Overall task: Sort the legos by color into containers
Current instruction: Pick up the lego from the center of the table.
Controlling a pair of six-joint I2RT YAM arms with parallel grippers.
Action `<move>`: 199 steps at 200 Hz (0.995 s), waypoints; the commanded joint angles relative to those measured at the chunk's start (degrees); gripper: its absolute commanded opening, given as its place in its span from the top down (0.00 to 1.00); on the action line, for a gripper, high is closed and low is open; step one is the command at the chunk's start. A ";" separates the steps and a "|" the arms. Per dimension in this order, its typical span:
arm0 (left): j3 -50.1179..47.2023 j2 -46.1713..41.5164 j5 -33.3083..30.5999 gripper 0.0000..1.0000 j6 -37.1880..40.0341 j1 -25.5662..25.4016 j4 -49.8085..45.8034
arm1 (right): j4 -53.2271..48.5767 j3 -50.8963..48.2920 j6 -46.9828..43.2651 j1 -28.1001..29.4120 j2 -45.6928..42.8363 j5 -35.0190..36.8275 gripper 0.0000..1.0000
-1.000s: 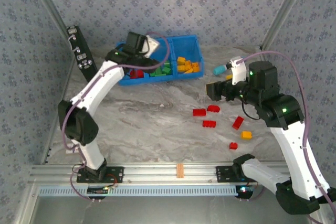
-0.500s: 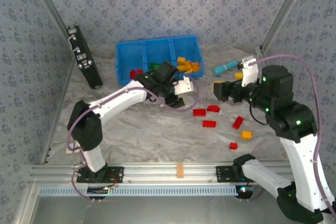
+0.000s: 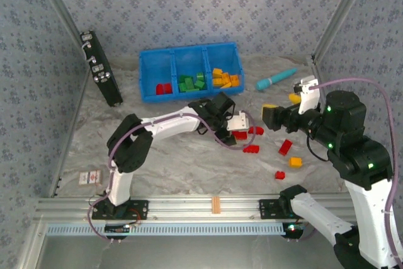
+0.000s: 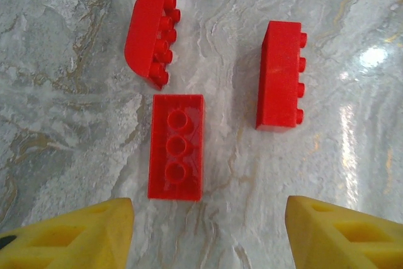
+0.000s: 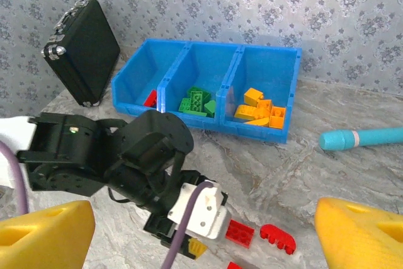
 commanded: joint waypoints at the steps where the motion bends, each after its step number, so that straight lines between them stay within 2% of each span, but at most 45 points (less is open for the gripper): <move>1: 2.04 2.63 0.46 0.36 -1.67 -1.16 3.34 | -1.60 0.83 -0.02 -0.41 -0.18 0.89 0.07; 69: 4.16 8.00 -2.82 0.43 -5.33 -2.53 5.44 | 0.01 0.84 -0.63 -0.93 0.27 0.49 0.05; 131: 7.11 12.77 -5.80 0.49 -5.26 -2.62 3.76 | -1.01 0.94 -1.43 -2.35 1.31 -0.23 0.05; 199: 7.39 15.50 -7.54 0.67 -7.48 -2.46 4.13 | -1.56 3.39 -1.35 -3.34 2.85 -2.61 0.04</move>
